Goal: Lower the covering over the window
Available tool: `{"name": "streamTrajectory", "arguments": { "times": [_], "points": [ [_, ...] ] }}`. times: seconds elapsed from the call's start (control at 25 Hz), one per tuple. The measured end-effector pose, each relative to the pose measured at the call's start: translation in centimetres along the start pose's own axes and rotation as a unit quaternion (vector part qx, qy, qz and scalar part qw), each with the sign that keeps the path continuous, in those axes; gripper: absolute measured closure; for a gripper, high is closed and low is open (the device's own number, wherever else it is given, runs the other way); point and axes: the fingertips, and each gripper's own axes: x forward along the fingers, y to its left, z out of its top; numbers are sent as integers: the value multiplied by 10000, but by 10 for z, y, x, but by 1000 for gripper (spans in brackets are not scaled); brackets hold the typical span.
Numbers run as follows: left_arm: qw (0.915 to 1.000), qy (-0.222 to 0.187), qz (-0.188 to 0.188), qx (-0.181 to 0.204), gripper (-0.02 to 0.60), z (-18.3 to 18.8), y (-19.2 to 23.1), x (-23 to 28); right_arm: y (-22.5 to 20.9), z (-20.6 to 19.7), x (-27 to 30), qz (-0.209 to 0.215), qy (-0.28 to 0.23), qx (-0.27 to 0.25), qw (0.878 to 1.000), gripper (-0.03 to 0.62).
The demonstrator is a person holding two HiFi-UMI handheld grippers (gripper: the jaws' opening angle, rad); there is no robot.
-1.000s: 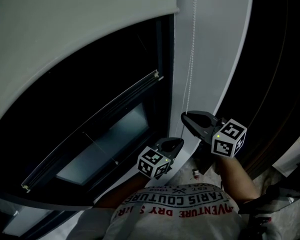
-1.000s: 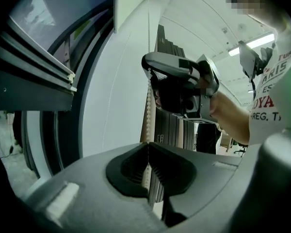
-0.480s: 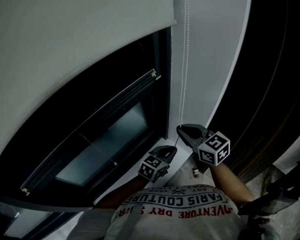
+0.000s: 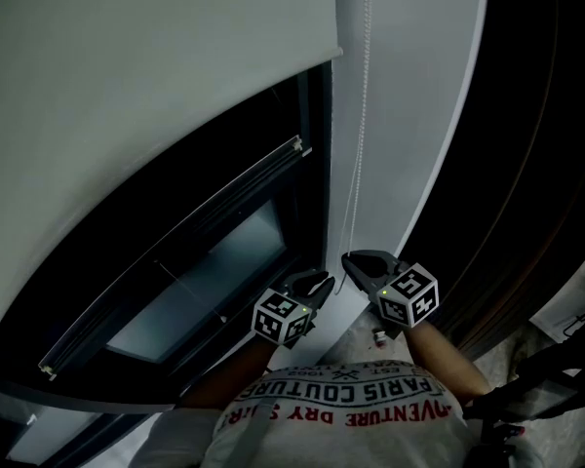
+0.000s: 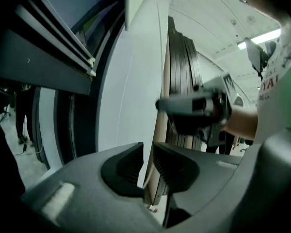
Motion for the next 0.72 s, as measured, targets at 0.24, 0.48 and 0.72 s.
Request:
{"name": "streamTrajectory", "arguments": {
  "times": [0.24, 0.48, 0.72],
  "points": [
    [9929, -1115, -405, 133, 516, 128, -13, -22, 7, -45, 9, 102, 275, 455, 9985, 586],
    [9886, -1350, -517, 411, 490, 197, -33, -22, 8, -47, 11, 98, 315, 362, 9988, 586],
    [9913, -1207, -361, 378, 492, 204, -27, -12, 11, -51, 12, 151, 347, 348, 9987, 586]
  ]
}}
